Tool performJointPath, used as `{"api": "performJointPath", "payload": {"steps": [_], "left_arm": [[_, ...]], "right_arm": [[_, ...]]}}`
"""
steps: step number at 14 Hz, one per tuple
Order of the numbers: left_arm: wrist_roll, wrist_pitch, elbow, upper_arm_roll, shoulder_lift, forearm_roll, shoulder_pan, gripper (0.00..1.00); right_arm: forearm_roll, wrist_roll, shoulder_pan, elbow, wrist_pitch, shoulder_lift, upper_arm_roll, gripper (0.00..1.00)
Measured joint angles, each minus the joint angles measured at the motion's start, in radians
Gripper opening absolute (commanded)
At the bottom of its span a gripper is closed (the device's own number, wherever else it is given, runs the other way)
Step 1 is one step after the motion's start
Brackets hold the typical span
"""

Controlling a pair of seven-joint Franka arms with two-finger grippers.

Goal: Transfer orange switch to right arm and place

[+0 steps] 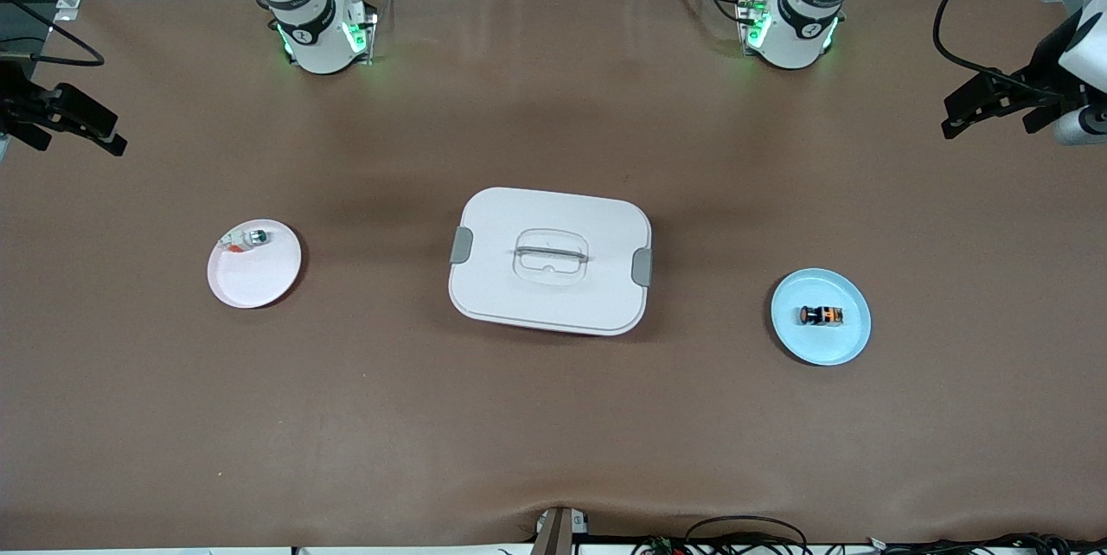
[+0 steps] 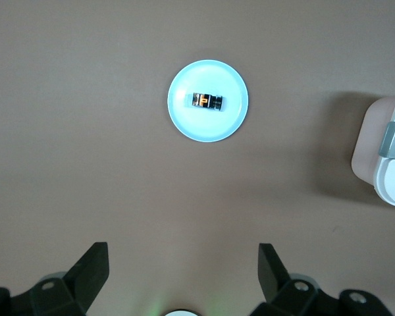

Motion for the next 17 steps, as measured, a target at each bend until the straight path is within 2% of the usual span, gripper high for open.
{"api": "performJointPath", "payload": {"steps": [6,11,14,17], "left_arm": [[0.0,0.0,-0.002,0.003,0.014,0.001,0.004,1.0],[0.0,0.06,-0.008,0.004,0.116,0.045,0.004,1.0],[0.0,0.159,-0.039,0.004,0.184,0.055,0.013,1.0],[0.003,0.346,-0.153,0.004,0.208,0.055,0.023,1.0]], "right_arm": [[-0.001,-0.017,0.0,-0.001,0.0,-0.001,-0.001,1.0],[-0.001,-0.011,0.0,-0.002,-0.002,-0.001,-0.001,1.0],[0.0,-0.01,0.0,-0.004,-0.002,-0.001,-0.001,1.0],[0.0,-0.009,0.0,-0.007,-0.003,-0.002,-0.001,1.0]]}}
